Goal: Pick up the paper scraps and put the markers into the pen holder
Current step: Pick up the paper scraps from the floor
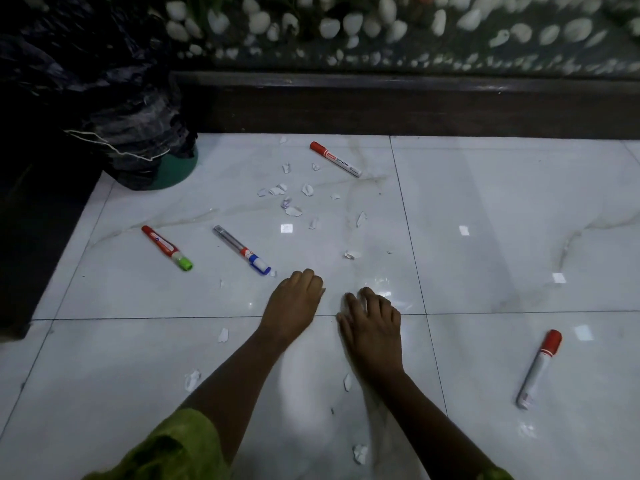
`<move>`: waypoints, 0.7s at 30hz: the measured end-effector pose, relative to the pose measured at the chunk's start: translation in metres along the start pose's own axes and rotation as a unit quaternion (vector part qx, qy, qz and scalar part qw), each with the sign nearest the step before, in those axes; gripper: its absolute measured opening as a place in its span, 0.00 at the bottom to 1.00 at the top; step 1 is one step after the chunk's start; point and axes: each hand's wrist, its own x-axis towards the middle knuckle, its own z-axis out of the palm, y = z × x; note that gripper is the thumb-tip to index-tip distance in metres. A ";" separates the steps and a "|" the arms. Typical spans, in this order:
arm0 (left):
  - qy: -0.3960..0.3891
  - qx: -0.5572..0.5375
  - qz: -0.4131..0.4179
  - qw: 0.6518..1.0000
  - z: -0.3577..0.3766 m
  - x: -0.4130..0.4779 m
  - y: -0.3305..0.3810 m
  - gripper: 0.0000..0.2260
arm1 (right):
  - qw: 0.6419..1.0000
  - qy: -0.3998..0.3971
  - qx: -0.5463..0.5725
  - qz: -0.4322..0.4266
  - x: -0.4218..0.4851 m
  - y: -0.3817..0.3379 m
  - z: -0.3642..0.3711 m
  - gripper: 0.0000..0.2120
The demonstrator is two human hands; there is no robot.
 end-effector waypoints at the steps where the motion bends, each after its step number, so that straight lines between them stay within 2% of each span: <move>1: 0.000 0.023 0.009 1.000 -0.001 -0.002 -0.001 0.09 | 1.000 0.010 -0.002 -0.014 0.003 -0.001 0.000 0.11; 3: -0.015 0.065 0.021 0.998 -0.005 -0.001 -0.004 0.10 | 0.999 0.017 0.002 -0.047 0.008 -0.001 -0.002 0.04; 6: -0.039 0.079 0.019 0.996 -0.010 -0.002 -0.002 0.12 | 0.995 0.003 -0.003 -0.098 0.013 0.002 -0.005 0.11; 8: -0.024 0.053 0.000 0.998 -0.014 -0.008 0.000 0.09 | 0.993 -0.004 -0.010 -0.121 0.014 0.001 -0.008 0.10; 11: 0.003 0.003 -0.111 0.994 -0.015 -0.027 -0.002 0.05 | 0.993 -0.012 0.004 -0.116 0.015 -0.001 -0.010 0.08; 13: -0.010 -0.053 -0.179 0.982 -0.011 -0.041 -0.005 0.12 | 0.994 -0.021 0.009 -0.107 0.014 -0.002 -0.010 0.07; 15: -0.050 -0.107 -0.158 0.980 -0.008 -0.053 -0.003 0.19 | 0.994 -0.021 0.007 -0.111 0.015 -0.003 -0.009 0.04; 18: -0.097 -0.161 -0.078 0.979 -0.015 -0.063 0.011 0.23 | 0.992 -0.054 0.007 -0.110 0.017 -0.002 -0.009 0.07; 21: -0.117 -0.221 -0.080 0.965 -0.025 -0.080 0.030 0.26 | 0.991 -0.110 0.051 -0.055 0.019 -0.005 -0.014 0.08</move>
